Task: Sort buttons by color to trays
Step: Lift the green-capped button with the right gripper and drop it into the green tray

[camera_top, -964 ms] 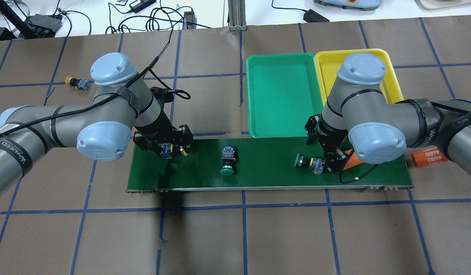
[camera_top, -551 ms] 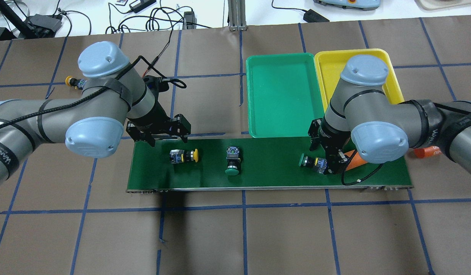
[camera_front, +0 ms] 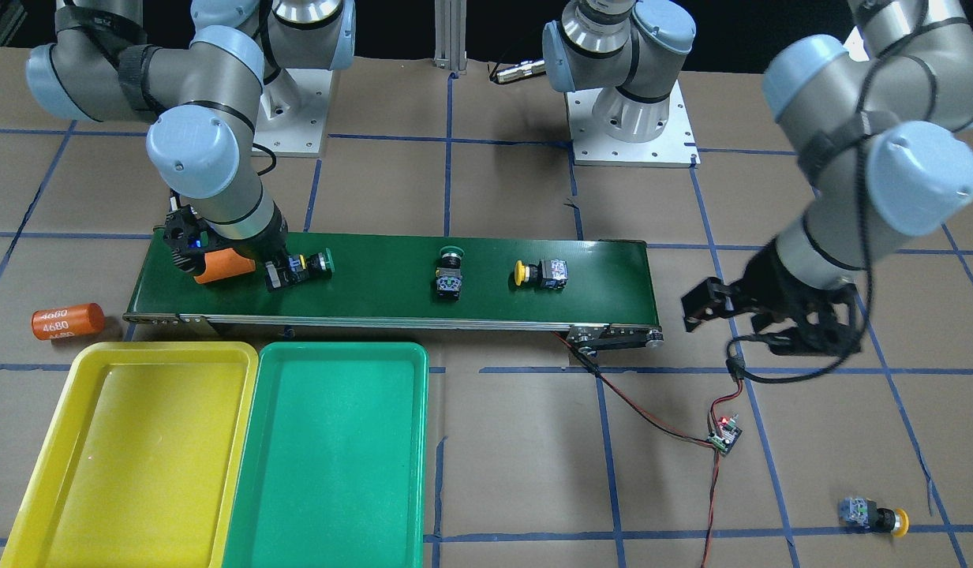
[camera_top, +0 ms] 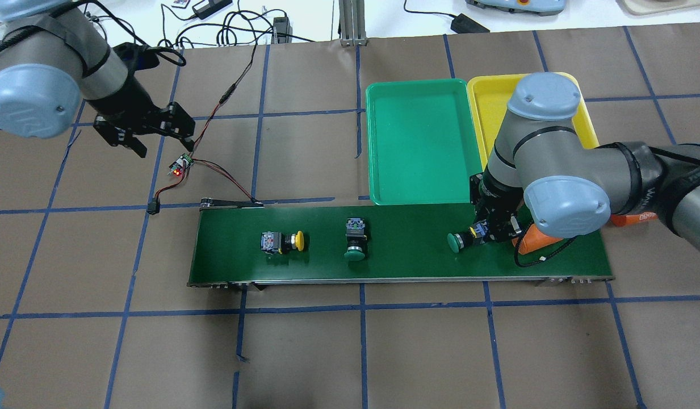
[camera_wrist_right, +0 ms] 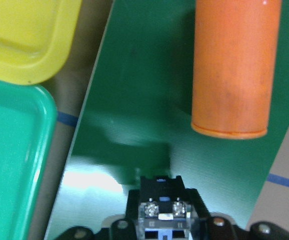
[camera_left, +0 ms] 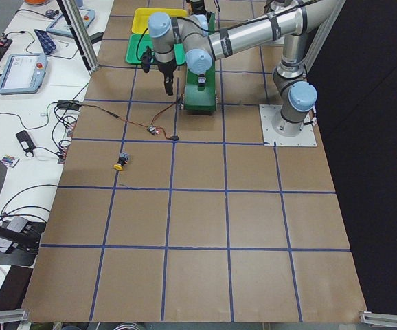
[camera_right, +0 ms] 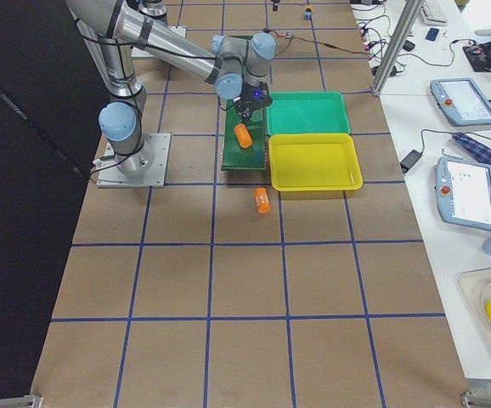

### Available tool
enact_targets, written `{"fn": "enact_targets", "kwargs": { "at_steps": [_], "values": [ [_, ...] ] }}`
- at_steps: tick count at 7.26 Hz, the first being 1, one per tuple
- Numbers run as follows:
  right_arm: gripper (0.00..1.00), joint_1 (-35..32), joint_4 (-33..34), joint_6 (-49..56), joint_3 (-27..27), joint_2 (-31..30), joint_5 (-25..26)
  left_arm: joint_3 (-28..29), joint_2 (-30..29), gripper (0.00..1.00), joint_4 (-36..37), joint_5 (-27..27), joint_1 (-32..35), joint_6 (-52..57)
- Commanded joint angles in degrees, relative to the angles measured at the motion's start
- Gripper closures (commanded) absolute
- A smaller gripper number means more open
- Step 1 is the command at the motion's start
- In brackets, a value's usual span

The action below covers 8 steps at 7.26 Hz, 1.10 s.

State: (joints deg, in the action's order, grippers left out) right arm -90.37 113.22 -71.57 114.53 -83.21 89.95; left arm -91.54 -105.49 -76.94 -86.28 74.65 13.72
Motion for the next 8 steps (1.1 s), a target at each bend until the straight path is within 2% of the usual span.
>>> {"fn": "enact_targets", "kwargs": {
  "at_steps": [1,3,4,5,6,8],
  "values": [
    [1.00,-0.07,-0.28,1.34,-6.84,1.37,1.02,12.63,-12.83,0.00,2.04,-4.83,-6.00,11.01],
    [1.00,-0.07,2.33,5.27,-12.20,5.31,0.32,26.69,-25.76,0.00,4.41,-7.05,-6.36,24.64],
    [1.00,-0.16,7.31,5.65,-15.36,9.78,0.23,32.24,-31.21,0.00,4.95,-7.06,-7.23,28.00],
    [1.00,-0.33,14.06,6.44,-18.00,14.95,0.14,35.34,-35.36,0.00,5.22,-6.88,-8.11,30.38],
    [1.00,-0.95,16.13,6.53,-19.60,18.23,0.05,36.42,-36.88,0.00,5.57,-6.88,-8.99,30.75],
    [0.00,-1.65,15.37,6.01,-18.83,17.30,-1.61,36.78,-37.86,0.00,6.27,-7.14,-9.00,30.67]
  ]
}}
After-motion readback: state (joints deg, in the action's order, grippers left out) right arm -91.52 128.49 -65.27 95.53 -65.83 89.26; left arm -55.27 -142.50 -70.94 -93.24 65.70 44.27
